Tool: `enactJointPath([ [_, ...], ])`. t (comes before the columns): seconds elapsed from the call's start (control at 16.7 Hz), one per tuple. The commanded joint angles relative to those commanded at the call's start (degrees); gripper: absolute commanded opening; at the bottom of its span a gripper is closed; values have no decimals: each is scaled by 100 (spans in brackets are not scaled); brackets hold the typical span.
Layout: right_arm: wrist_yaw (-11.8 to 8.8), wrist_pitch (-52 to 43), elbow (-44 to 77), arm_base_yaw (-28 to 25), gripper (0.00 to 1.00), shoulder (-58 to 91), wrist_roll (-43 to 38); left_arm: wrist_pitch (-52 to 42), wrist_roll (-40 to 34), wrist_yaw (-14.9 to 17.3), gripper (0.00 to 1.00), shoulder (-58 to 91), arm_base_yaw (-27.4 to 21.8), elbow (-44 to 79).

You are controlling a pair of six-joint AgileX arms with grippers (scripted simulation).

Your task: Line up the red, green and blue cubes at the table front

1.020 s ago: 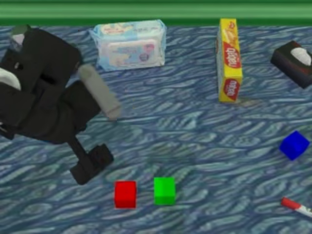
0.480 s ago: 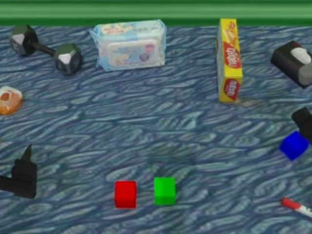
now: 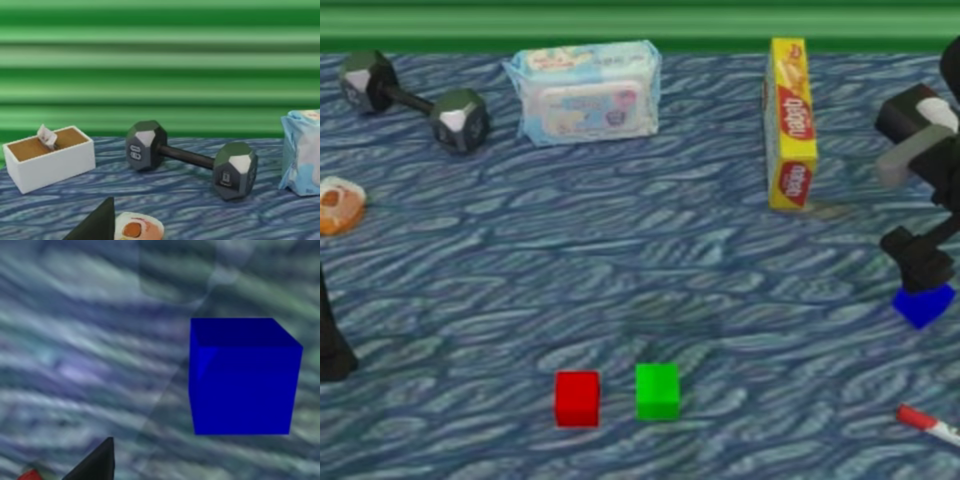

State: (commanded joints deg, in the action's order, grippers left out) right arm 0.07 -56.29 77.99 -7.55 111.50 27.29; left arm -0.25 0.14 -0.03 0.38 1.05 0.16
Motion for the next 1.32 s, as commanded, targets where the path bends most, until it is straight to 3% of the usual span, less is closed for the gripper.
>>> enactJointPath([
  [0.42,0,93,-49,16,100,67,11,25,-14,3,100,-38,10,-16],
  [0.84,4,1510,-730,-8,100,774,-10,25,-14,3,100,-38,10,-16],
  [1.14,5,1620,-791,-10,100,848,-11,25,-14,3,100,-38,10,-16],
  [1.32,5,1620,-791,-10,77,848,-11,25,-14,3,100,-38,10,-16],
])
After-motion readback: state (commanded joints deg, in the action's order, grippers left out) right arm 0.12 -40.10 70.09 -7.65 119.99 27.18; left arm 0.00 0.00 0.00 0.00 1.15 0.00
